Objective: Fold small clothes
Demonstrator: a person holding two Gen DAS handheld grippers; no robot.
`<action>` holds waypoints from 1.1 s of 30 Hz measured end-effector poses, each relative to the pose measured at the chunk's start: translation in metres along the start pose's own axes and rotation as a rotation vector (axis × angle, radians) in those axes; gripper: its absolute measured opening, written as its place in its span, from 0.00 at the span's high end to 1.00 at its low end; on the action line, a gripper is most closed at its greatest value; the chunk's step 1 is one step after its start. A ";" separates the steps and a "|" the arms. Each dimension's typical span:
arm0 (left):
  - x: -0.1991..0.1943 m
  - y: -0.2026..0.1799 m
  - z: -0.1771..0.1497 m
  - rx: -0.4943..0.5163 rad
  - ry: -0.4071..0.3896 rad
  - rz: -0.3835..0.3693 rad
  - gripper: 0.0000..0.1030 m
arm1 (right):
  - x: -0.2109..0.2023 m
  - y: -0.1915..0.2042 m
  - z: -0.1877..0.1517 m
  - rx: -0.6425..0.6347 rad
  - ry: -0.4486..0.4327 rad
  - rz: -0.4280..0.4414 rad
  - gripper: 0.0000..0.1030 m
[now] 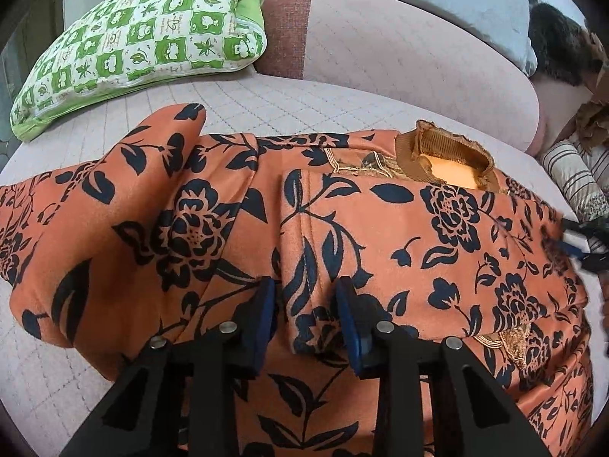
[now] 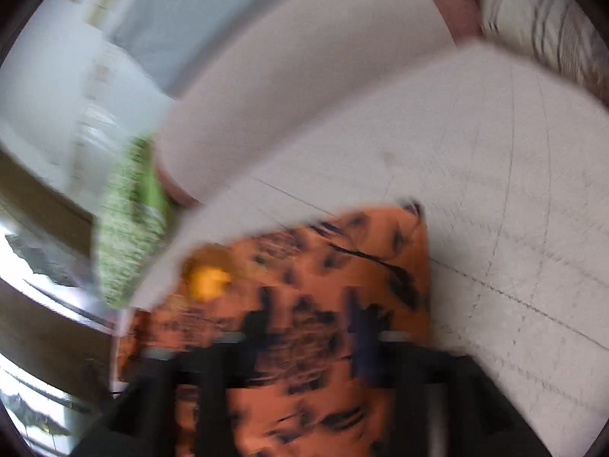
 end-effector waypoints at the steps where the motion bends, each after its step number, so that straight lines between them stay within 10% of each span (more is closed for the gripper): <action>1: -0.001 0.000 0.000 0.001 0.002 -0.004 0.67 | -0.008 0.003 0.002 0.037 -0.046 0.013 0.39; 8: -0.010 0.003 0.000 -0.042 0.028 -0.047 0.62 | -0.057 0.077 -0.044 -0.126 -0.090 0.059 0.28; 10: -0.024 0.005 -0.004 -0.081 0.029 -0.073 0.61 | -0.021 0.047 -0.070 -0.099 0.054 -0.094 0.20; 12: -0.051 0.015 -0.007 -0.124 0.008 -0.125 0.51 | -0.028 0.043 -0.076 -0.089 -0.006 -0.128 0.25; 15: -0.097 0.058 -0.002 -0.217 -0.089 -0.170 0.26 | -0.057 0.079 -0.077 -0.152 -0.124 -0.085 0.25; 25: -0.105 0.293 0.023 -0.895 -0.183 -0.243 0.26 | -0.077 0.098 -0.176 -0.235 -0.098 -0.066 0.24; 33: -0.082 0.365 0.036 -1.011 -0.195 -0.193 0.26 | -0.077 0.083 -0.184 -0.223 -0.093 -0.089 0.24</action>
Point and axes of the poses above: each gripper's, at about its wrist camera, not at the fingertips, and x roughly the way its jaws point, y to its left, z to its top, the point moved 8 cm from there along x, roughly the way its jaws point, and after that the axes turned 8 degrees about -x, right-handed, at the moved point
